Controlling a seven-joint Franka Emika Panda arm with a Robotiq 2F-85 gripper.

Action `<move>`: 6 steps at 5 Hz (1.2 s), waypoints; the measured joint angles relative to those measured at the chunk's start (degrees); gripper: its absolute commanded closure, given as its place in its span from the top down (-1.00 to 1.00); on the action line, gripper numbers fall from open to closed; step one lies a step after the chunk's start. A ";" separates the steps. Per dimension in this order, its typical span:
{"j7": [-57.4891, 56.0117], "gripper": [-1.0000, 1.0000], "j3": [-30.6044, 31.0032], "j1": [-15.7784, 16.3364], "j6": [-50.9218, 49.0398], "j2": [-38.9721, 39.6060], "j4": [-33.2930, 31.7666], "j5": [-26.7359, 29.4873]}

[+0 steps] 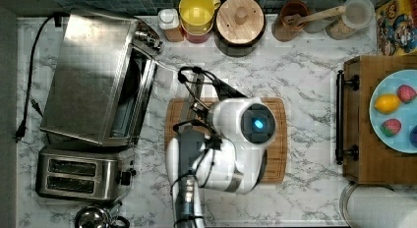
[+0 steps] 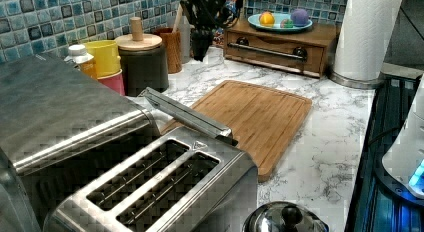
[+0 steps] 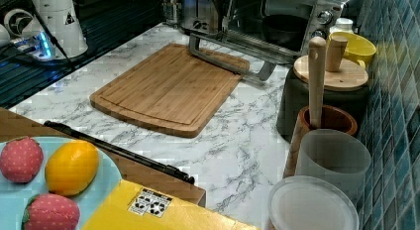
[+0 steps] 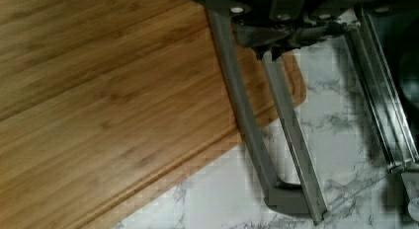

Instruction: Close the oven.

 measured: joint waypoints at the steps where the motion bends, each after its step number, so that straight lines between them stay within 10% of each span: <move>1: -9.57 -1.00 -2.25 -0.49 5.06 -0.55 -5.82 4.66; 6: -56.26 -1.00 -9.11 4.94 13.26 8.01 -12.42 47.42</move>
